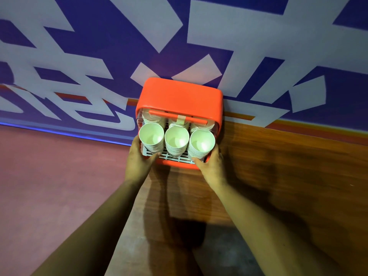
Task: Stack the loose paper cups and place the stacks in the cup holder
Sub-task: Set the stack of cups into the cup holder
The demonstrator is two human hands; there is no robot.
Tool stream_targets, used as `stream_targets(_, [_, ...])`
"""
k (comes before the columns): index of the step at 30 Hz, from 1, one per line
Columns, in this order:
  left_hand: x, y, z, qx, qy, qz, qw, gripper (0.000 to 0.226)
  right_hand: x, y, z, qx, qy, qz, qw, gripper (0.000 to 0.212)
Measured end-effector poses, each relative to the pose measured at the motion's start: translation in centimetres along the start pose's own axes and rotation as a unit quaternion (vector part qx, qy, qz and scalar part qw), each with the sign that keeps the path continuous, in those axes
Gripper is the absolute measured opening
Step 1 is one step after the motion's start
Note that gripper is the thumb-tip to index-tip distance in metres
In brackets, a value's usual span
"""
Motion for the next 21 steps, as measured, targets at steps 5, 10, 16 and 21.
stream_targets(5, [-0.1, 0.7, -0.5, 0.006, 0.048, 0.002, 0.999, 0.067, 0.5, 0.2, 0.2, 0.012, 0.023, 0.006, 1.000, 0.084])
stream_targets(10, [-0.1, 0.4, -0.6, 0.002, 0.053, 0.004, 0.999, 0.065, 0.8, 0.0, 0.4, 0.033, 0.016, 0.007, 0.999, 0.085])
stream_targets(16, [-1.0, 0.0, -0.8, -0.007, 0.068, -0.010, 0.998, 0.059, -0.8, -0.9, 0.2, 0.034, -0.005, 0.004, 0.999, 0.090])
stream_targets(21, [-3.0, -1.5, 0.4, -0.023, 0.124, -0.013, 0.992, 0.055, -4.3, -2.4, -0.3, 0.059, -0.039, -0.008, 0.997, 0.077])
Point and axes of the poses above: each hand's wrist, its own y-axis towards the middle knuckle, its own x-axis out of the palm, z = x × y, the point moved 6 cm from there along y, towards the middle knuckle, and after that the axes turned 6 degrees about -y, right-handed, at the moved point
